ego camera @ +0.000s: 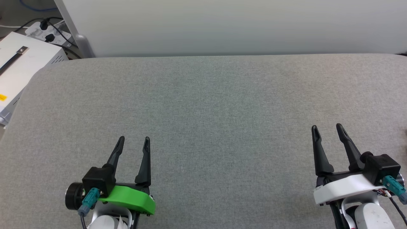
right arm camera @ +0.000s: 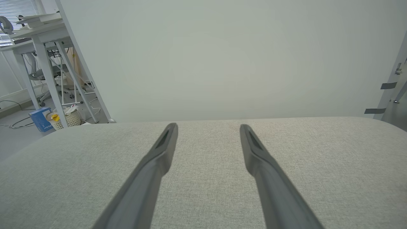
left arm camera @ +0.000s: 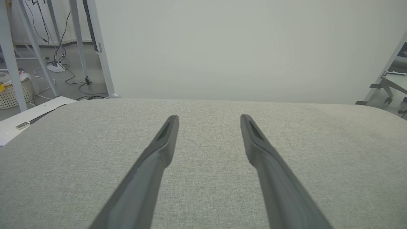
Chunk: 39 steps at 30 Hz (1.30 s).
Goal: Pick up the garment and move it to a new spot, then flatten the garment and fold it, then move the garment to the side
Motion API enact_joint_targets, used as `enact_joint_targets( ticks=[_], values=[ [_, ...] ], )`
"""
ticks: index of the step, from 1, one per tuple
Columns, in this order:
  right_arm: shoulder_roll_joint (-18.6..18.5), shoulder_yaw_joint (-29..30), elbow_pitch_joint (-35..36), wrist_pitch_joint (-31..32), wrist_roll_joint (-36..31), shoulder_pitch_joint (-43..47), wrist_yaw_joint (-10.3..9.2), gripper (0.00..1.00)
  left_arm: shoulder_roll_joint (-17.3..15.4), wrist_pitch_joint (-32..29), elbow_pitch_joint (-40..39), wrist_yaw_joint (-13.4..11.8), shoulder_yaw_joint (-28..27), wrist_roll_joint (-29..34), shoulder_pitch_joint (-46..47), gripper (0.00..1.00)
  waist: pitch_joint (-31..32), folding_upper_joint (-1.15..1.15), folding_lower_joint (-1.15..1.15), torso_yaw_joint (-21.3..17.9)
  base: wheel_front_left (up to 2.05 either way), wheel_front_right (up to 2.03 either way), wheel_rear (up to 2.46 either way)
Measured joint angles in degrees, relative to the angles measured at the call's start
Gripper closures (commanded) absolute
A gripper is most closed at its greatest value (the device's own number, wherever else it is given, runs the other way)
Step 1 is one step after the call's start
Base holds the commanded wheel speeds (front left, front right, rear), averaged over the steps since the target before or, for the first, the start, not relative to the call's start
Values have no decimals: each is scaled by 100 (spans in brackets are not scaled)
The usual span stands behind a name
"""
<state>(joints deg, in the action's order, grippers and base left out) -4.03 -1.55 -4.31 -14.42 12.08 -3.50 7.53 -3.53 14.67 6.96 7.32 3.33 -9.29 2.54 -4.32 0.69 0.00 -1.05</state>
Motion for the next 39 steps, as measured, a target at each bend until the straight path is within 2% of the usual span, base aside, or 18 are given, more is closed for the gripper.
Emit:
enact_joint_targets(
  ticks=[4,5,39],
  values=[
    [0,-2,0,-4,0,0,0,0,5,0,11,0,1,-53,-12,0,8,0,0,-19,0,0,0],
    [0,-2,0,-4,1,0,1,100,7,-1,10,0,8,-89,-12,100,8,0,0,-23,0,0,0],
    [7,24,67,315,-244,1,1,100,5,-320,-125,-137,-44,78,-12,100,108,0,0,5,0,0,0]
  ],
)
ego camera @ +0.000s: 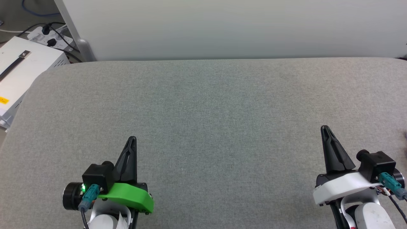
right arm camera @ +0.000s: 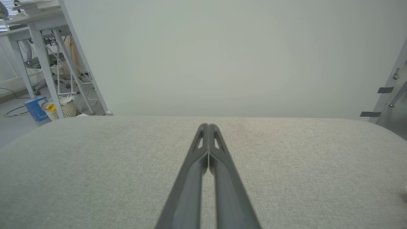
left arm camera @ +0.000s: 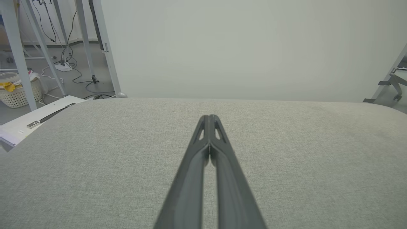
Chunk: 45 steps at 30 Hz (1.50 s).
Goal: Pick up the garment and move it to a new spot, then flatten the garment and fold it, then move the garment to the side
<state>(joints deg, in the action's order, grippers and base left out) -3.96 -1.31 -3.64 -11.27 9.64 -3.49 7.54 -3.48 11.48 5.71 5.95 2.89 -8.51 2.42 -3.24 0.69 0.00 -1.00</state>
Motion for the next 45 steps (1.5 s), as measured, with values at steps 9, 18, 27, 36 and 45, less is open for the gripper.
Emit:
enact_joint_targets(
  ticks=[9,18,27,36,45],
  values=[
    [9,12,27,105,-85,10,0,100,0,-102,-59,-45,-29,51,-1,100,30,0,0,9,0,0,0],
    [15,25,49,198,-144,29,0,100,1,-204,-101,-107,-58,166,-4,100,60,0,0,18,0,0,0],
    [23,36,82,304,-211,82,0,100,2,-325,-153,-153,-84,238,-8,100,90,0,0,27,0,0,0],
    [37,48,119,405,-324,103,0,100,4,-408,-203,-214,-110,308,-30,100,119,0,0,36,0,0,0],
    [42,55,143,506,-415,108,0,100,7,-524,-258,-267,-131,361,-39,100,150,0,0,46,0,0,0]
  ],
)
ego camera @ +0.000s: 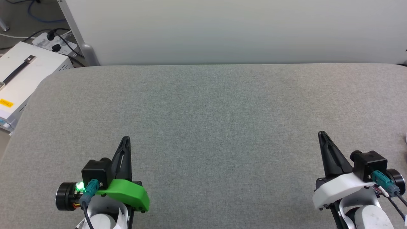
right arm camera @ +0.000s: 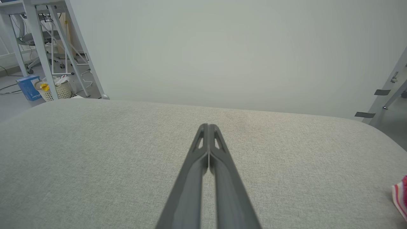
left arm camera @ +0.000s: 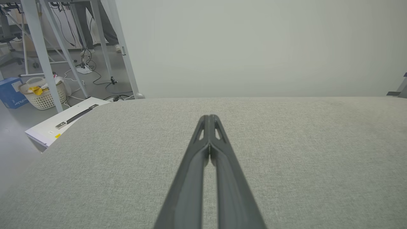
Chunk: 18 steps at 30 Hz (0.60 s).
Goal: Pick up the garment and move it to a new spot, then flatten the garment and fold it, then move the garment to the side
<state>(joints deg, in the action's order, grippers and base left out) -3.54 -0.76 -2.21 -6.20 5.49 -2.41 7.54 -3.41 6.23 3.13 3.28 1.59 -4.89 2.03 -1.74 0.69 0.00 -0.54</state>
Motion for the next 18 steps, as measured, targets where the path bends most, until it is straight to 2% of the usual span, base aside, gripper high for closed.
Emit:
enact_joint_targets(
  ticks=[18],
  values=[
    [21,21,66,200,-146,75,0,100,4,-215,-88,-93,-37,168,-51,100,59,0,0,18,0,0,0]
  ],
)
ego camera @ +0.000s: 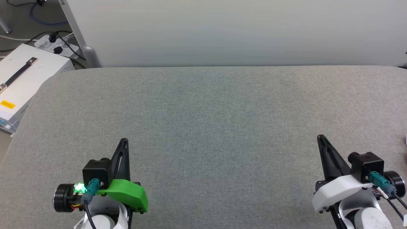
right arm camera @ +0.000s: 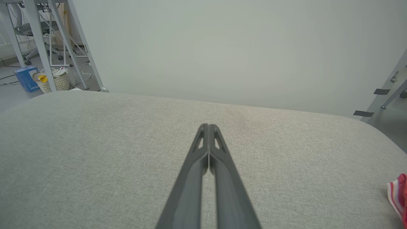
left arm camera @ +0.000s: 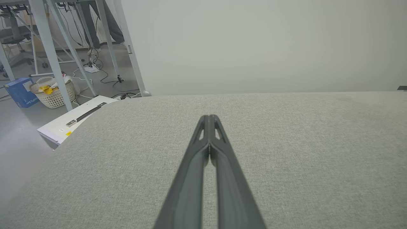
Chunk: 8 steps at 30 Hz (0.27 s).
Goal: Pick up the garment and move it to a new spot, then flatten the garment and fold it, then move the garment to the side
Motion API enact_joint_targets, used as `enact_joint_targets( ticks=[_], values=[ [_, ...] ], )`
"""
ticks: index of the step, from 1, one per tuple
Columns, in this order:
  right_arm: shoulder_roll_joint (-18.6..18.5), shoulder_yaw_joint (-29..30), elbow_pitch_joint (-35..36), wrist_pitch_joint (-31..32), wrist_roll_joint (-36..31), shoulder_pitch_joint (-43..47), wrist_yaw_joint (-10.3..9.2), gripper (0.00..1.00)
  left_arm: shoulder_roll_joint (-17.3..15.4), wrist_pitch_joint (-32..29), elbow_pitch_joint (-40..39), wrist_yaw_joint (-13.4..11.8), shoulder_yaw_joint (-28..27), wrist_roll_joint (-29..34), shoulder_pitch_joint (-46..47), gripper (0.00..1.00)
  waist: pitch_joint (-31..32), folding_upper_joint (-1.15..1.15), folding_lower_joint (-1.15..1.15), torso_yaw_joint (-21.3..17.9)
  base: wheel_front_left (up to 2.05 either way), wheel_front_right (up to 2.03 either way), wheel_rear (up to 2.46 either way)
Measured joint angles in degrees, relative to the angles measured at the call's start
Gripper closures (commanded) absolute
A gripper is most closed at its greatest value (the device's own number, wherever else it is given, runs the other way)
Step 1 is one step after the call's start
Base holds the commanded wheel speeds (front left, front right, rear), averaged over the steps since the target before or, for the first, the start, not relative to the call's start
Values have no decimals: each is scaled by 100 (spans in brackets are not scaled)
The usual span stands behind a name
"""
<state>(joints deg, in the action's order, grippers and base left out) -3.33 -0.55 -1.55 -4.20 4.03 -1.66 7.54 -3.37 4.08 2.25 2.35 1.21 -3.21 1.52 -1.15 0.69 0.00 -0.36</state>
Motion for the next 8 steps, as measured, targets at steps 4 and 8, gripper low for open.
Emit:
enact_joint_targets(
  ticks=[4,8],
  values=[
    [9,3,11,51,-40,8,0,100,2,-27,-27,-9,-9,31,-2,100,13,0,0,4,0,0,0],
    [12,11,22,102,-94,13,0,100,4,-79,-51,-36,-23,64,-5,100,27,0,0,8,0,0,0]
  ],
)
